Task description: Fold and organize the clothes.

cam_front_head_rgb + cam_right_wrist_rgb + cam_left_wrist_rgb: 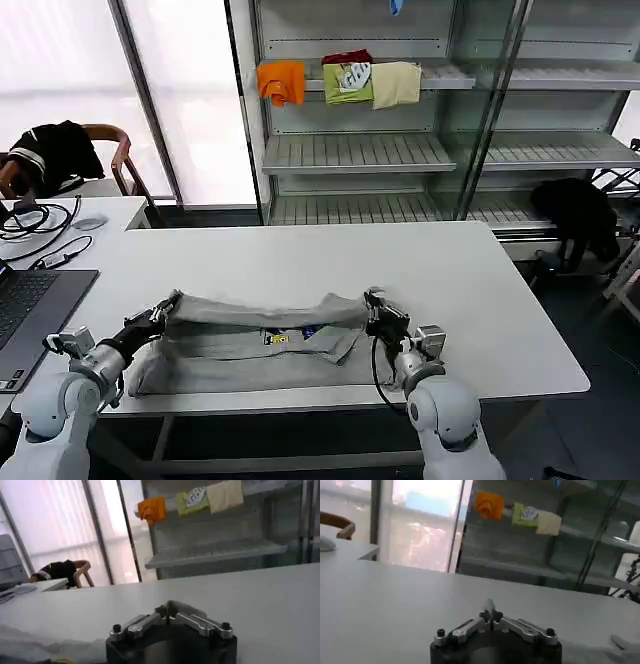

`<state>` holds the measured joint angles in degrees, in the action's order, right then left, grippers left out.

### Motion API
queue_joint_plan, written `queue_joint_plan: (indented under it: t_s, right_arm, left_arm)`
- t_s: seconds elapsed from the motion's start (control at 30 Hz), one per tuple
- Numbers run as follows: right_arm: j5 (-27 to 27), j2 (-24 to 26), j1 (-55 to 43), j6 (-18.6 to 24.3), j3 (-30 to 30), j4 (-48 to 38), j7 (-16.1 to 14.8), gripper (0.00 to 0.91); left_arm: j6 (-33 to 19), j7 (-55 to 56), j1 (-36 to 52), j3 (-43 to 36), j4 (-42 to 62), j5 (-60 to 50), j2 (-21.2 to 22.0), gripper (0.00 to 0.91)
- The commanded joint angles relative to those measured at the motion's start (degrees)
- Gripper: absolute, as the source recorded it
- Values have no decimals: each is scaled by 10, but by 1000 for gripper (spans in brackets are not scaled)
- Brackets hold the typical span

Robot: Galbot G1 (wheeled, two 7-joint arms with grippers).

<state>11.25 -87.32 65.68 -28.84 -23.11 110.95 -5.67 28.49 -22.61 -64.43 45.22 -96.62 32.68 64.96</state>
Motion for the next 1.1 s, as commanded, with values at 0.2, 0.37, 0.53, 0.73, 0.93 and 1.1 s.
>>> queue_joint_plan:
  t_s: [0.2,0.37,0.53,0.73,0.93,1.1]
  right_arm:
    - [-15,6,45,2,-8,18,-2,0]
    - [-21,11,54,0,-13,17,0,0]
    - [-40,11,59,0,-12,12,-3,0]
    - [-55,10,62,-8,-10,12,-3,10]
    - [-115,7,64,-5,-7,14,16,907]
    - [-99,12,64,-19,-14,28,42,907]
  left_arm:
    - [1,-11,-43,6,-20,-29,6,10]
    - [11,-7,-45,9,-22,-40,7,10]
    - [16,-5,-52,12,-28,-47,6,20]
    - [19,-4,-60,13,-40,-64,8,20]
    - [23,11,-64,16,-47,-101,9,907]
    - [20,25,-66,21,-58,-96,18,907]
